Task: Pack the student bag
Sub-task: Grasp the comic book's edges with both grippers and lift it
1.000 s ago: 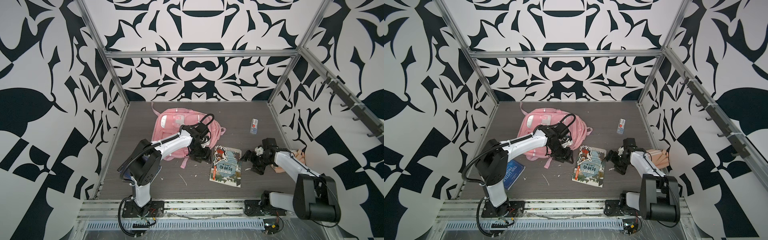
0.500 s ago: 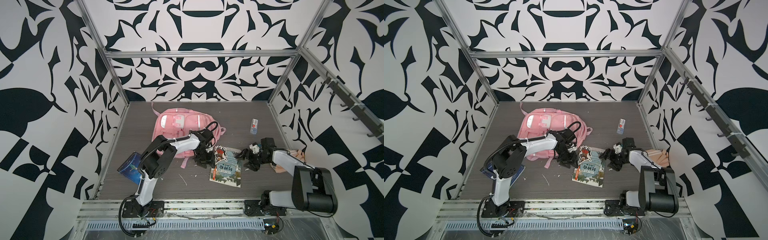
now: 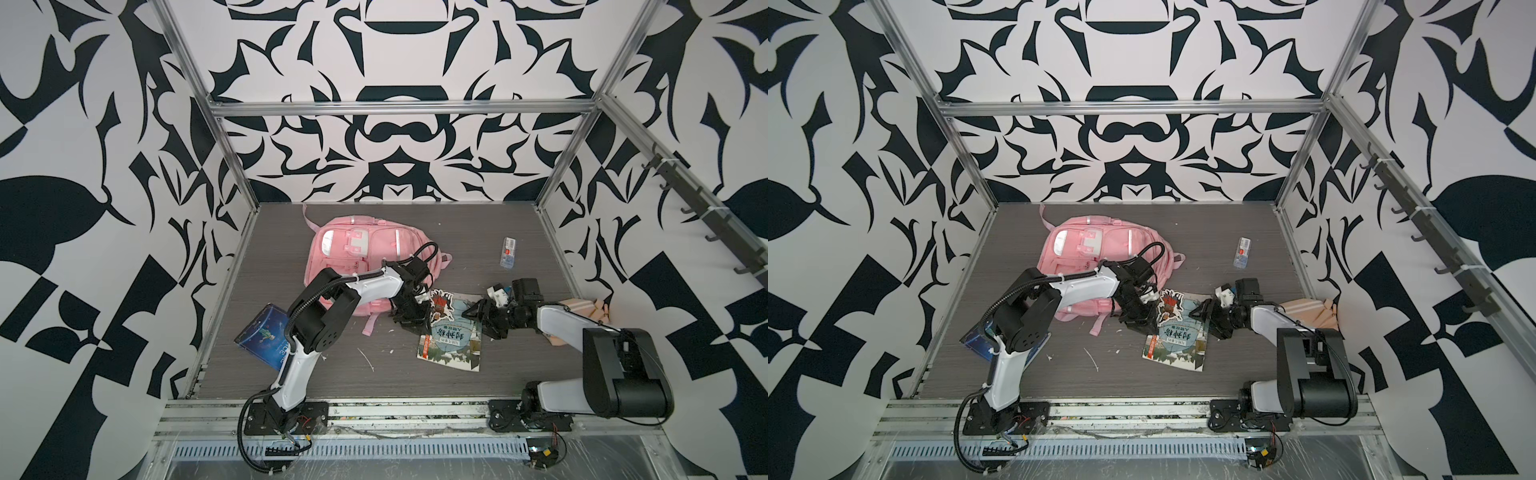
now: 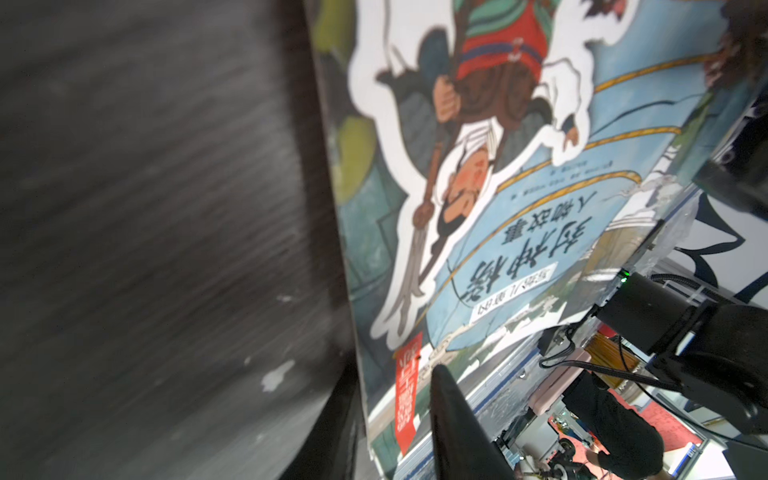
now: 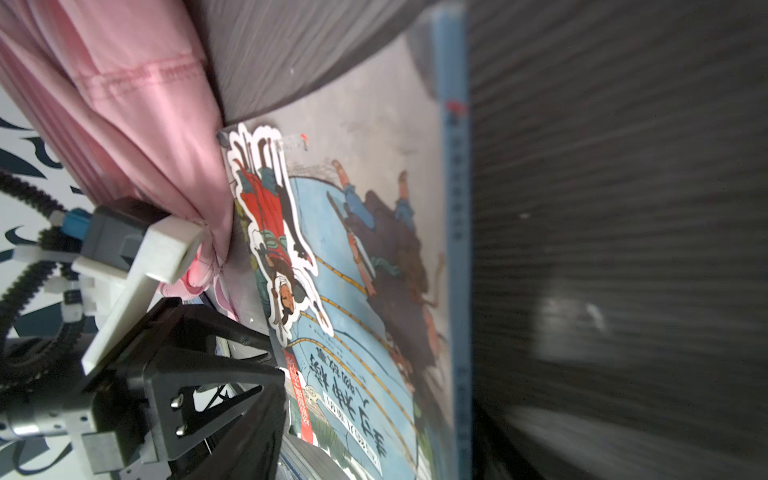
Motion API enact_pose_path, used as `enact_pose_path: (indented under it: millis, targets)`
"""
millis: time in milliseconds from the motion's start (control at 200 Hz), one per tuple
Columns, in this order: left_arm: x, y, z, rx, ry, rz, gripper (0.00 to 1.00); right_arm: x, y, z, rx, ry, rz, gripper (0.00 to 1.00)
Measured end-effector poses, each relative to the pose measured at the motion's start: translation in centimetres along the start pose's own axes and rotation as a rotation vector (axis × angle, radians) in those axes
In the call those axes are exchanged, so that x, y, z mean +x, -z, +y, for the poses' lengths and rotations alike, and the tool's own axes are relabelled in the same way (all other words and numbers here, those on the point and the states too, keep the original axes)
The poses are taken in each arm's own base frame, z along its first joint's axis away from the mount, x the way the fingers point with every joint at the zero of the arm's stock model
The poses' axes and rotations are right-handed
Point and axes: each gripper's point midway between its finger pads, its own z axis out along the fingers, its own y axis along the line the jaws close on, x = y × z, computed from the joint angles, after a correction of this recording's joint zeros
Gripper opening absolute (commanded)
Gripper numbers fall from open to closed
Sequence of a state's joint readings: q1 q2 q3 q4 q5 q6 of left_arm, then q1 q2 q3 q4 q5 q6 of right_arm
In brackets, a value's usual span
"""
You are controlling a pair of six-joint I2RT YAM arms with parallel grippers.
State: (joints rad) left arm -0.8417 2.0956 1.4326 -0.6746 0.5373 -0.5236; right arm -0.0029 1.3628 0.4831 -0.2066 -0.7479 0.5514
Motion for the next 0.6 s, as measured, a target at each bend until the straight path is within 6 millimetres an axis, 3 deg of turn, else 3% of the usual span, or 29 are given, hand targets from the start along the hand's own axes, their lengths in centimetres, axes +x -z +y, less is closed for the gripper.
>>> enact_pose_path:
  millis: [145, 415, 600]
  targets:
    - [-0.1, -0.2, -0.2, 0.032, -0.005, 0.001, 0.31, 1.2, 0.3, 0.6, 0.0, 0.052, -0.006, 0.49]
    - [-0.2, -0.5, -1.6, 0.133, -0.044, 0.004, 0.33, -0.1, 4.7, 4.5, -0.041, 0.244, -0.241, 0.0]
    - [0.0, 0.8, -3.3, 0.191, -0.097, -0.012, 0.46, -0.3, 5.4, 4.2, 0.016, 0.254, -0.252, 0.0]
